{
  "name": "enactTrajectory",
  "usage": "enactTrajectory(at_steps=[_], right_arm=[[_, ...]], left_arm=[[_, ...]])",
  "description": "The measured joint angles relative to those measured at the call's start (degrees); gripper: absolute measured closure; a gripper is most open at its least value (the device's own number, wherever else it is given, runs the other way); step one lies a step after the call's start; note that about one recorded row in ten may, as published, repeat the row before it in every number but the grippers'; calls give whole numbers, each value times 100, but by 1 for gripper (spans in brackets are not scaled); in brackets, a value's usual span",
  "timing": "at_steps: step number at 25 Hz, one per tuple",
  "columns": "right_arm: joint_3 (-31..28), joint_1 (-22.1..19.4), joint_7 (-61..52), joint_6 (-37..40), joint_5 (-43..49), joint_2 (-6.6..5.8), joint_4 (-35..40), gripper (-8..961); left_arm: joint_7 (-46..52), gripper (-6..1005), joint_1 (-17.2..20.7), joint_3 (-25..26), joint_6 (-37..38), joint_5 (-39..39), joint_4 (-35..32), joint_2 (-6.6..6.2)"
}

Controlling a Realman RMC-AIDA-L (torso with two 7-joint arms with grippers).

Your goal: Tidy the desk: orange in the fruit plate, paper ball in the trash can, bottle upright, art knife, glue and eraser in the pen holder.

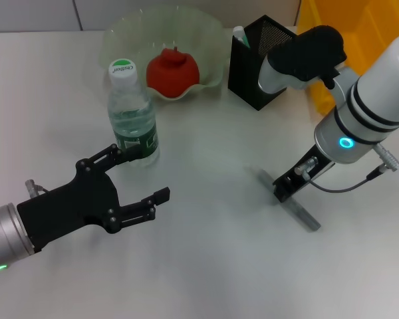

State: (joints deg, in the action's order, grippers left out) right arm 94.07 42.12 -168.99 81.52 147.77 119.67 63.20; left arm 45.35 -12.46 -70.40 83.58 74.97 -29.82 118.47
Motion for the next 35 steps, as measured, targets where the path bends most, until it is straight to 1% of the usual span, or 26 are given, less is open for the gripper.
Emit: enactTrajectory(at_steps=[2,4,7,9,11,12,13,14,15,17,18,19,20,22,25,28,29,30,33,35], right_arm=[[-79,-65,42,43,-1,-18,220,832],[-290,-207,111,106,-12,-34,649,833],[-910,-597,355,92,-65,-26,1706,835],[-1230,-958,644,-224,-331,-23,2425,836],[-1424,-1504,1190,-988,-893,-24,3094,838],[-1446,-1761,1521,-1428,-1221,-25,3293,838],[-1414,-2084,2040,-2110,-1637,-24,3407,839],[-1234,-2559,3205,-3394,-2477,-19,3383,840],[-1234,-2559,3205,-3394,-2477,-19,3383,840],[-930,-2798,4626,-4534,-3401,-14,3009,841],[-779,-2801,5316,-5029,-3928,-15,2704,841],[-588,-2650,6466,-5663,-4836,-21,2038,842],[-588,-2650,6466,-5663,-4836,-21,2038,842],[-531,-2269,7466,-5893,-5653,-26,1167,842],[-621,-1736,8403,-5836,-6766,-26,36,843],[-788,-1440,9149,-5583,-7686,-17,-752,843],[-903,-1317,9716,-5352,-8259,-9,-1167,843],[-903,-1317,9716,-5352,-8259,-9,-1167,844],[-991,-1181,10485,-5033,-9040,-8,-1700,839],[-1016,-1118,10880,-4768,-9370,-19,-1982,828]], left_arm=[[0,139,3,0,4,0,-17,0],[0,139,5,4,5,0,-29,0],[0,139,-3,20,10,0,-36,0],[0,139,-6,23,11,1,-37,0],[0,139,-21,26,16,0,-37,1],[0,139,-29,27,17,0,-31,0],[0,139,-29,27,17,0,-31,0],[0,139,-29,27,17,0,-31,0],[0,139,-29,27,17,0,-31,0],[-5,139,-49,10,8,0,-12,1],[-5,139,-49,10,8,0,-12,1],[-5,139,-49,10,8,0,-12,1],[-5,139,-49,10,8,0,-12,1],[-6,139,-50,1,-4,0,-3,-1],[-8,139,-56,-13,-9,0,7,1],[-8,139,-56,-13,-9,0,7,1],[-8,139,-55,-16,2,0,6,0],[-9,139,-55,-18,12,0,-1,0],[-9,139,-55,-18,19,0,-12,1],[-13,139,-55,-18,20,0,-10,1]])
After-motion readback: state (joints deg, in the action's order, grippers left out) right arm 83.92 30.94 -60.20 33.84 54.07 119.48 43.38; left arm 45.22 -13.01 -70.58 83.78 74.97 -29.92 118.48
